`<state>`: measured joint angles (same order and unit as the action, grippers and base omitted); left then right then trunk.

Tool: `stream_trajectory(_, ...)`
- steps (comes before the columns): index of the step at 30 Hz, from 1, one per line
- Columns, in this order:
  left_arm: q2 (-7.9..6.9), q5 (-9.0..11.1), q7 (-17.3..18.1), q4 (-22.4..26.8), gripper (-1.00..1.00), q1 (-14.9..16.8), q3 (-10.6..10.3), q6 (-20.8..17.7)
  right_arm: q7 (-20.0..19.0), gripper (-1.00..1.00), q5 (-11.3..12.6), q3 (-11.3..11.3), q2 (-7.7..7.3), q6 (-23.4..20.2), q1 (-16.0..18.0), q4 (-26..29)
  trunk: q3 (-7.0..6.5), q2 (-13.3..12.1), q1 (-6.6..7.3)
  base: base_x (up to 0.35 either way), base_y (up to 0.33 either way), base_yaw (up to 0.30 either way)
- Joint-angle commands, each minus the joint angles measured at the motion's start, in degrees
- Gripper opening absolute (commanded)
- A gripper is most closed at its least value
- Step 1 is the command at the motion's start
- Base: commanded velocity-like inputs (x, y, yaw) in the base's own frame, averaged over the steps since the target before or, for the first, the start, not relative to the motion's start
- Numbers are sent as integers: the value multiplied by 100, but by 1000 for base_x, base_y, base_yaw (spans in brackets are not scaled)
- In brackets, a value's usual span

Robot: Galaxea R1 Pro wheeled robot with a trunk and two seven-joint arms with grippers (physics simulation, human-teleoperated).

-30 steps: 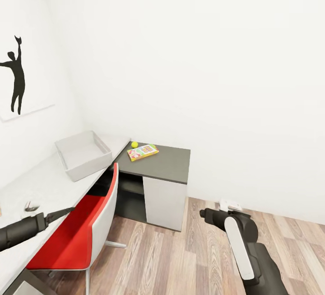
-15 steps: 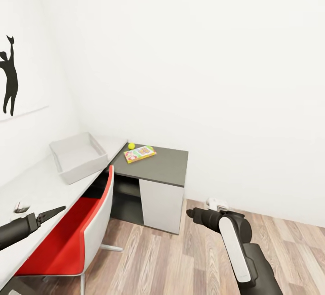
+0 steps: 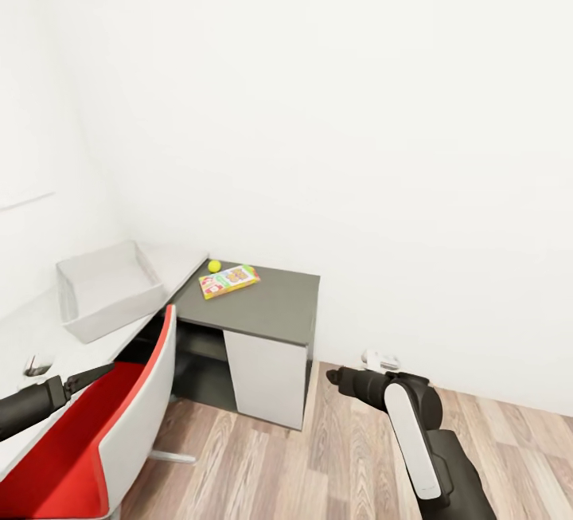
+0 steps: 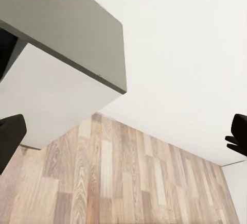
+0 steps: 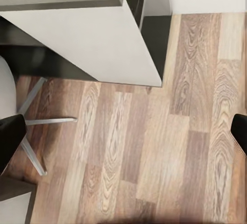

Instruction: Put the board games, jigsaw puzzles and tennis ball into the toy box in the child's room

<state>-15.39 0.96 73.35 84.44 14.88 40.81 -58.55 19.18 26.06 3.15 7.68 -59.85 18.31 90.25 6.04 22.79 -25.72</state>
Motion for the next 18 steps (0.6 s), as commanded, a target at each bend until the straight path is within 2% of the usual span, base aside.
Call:
stream_trajectory(1,0,9,11,2,100,6,3,-60,60,100,57,5,2,-15,6,3,13,13,-6,222,-224,0)
stream_trajectory(7,-5,9,-86,2,100,6,10,-60,60,100,57,9,8,-15,6,-6,13,13,-6,225,-150,0)
stream_trajectory(18,-8,14,-176,2,100,6,32,-60,60,100,57,23,22,-15,6,-13,13,13,-6,207,116,0)
